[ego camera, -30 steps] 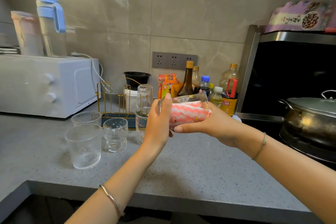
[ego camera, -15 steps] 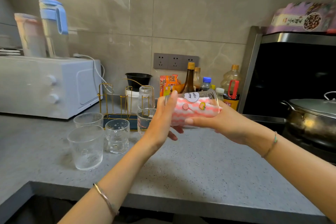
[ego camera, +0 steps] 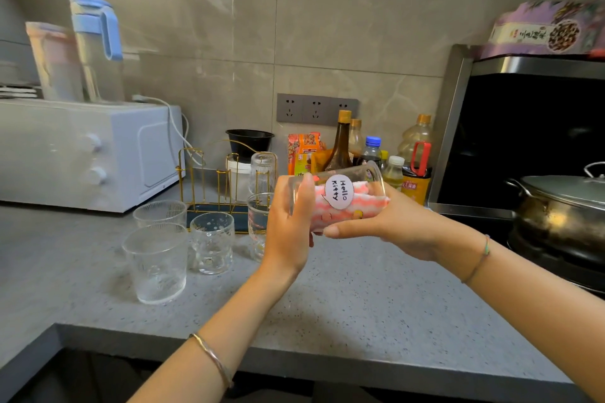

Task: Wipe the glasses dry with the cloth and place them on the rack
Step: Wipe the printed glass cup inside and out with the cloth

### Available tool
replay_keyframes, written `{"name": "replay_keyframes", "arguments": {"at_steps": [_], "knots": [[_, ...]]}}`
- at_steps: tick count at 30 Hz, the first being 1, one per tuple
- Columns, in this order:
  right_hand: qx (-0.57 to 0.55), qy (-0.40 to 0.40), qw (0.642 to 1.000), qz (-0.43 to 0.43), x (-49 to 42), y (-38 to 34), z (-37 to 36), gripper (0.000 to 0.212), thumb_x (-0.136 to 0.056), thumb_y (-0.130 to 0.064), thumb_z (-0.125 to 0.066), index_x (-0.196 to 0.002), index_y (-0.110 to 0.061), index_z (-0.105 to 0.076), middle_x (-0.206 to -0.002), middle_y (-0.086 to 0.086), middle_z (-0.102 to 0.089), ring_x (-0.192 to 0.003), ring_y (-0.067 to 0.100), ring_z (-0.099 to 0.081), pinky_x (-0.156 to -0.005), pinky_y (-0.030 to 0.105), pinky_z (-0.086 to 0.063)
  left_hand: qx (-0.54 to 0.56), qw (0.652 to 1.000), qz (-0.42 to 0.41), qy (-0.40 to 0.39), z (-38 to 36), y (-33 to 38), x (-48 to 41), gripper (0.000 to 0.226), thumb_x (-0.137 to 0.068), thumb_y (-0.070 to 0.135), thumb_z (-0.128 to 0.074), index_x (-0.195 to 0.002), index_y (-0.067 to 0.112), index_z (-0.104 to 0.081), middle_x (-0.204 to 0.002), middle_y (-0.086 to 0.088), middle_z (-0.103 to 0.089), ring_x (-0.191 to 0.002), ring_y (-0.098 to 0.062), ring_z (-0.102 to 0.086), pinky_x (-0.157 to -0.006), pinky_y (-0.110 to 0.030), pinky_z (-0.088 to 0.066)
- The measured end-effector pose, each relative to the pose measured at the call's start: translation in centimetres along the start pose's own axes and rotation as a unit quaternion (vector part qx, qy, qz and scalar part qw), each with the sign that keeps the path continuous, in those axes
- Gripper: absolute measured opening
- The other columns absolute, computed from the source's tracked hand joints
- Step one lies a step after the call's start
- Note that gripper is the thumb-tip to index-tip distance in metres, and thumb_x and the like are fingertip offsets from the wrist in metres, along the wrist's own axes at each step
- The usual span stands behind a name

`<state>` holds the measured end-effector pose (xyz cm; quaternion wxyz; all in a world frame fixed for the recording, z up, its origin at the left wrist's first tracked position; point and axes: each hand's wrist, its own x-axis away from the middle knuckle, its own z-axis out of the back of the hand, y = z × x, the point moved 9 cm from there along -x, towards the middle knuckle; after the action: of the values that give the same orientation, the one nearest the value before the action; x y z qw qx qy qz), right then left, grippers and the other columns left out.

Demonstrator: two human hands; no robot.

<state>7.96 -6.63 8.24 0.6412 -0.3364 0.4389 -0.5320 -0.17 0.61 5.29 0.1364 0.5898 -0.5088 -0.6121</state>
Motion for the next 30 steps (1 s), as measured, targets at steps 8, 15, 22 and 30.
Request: {"name": "replay_keyframes", "arguments": {"at_steps": [8,15,22,30], "knots": [[-0.102,0.003,0.994,-0.026,0.5,-0.1,0.6,0.025,-0.074,-0.017,-0.067,-0.097,-0.026,-0.065,-0.089,-0.009,-0.076,-0.083,0.005,-0.071,-0.068,0.014,-0.055,-0.085,0.986,-0.126,-0.071,-0.3,1.8,0.4,0.054,-0.078,0.081,-0.042,-0.111,0.038,-0.040,-0.109,0.023,-0.058,-0.101,-0.009,-0.065,-0.060,-0.022,-0.057],[-0.015,0.023,1.000,0.000,0.5,-0.3,1.3,0.023,-0.084,-0.012,-0.066,-0.096,-0.032,-0.062,-0.085,-0.020,-0.074,-0.083,-0.004,-0.069,-0.067,0.009,-0.050,-0.035,0.990,0.100,-0.094,-1.2,-0.6,0.0,0.060,-0.083,0.076,-0.034,-0.126,0.033,-0.037,-0.105,-0.006,-0.063,-0.062,-0.008,-0.061,-0.045,-0.022,-0.047],[0.001,0.006,1.000,0.007,0.2,-0.2,0.2,0.025,-0.083,-0.012,-0.066,-0.100,-0.031,-0.064,-0.093,-0.015,-0.074,-0.092,0.001,-0.069,-0.073,0.010,-0.050,-0.019,0.998,0.058,-0.024,-0.5,0.0,0.2,0.034,-0.091,0.052,-0.045,-0.102,0.020,-0.049,-0.079,-0.001,-0.058,-0.054,0.000,-0.059,-0.044,-0.010,-0.041],[-0.126,0.009,0.992,-0.015,0.4,-0.1,0.1,0.022,-0.082,-0.032,-0.054,-0.094,-0.020,-0.067,-0.085,-0.004,-0.076,-0.079,0.007,-0.072,-0.063,0.012,-0.053,-0.098,0.977,-0.170,-0.079,-0.1,2.2,0.0,0.051,-0.082,0.075,-0.046,-0.111,0.034,-0.042,-0.101,0.029,-0.054,-0.091,-0.004,-0.061,-0.069,-0.022,-0.054]]}}
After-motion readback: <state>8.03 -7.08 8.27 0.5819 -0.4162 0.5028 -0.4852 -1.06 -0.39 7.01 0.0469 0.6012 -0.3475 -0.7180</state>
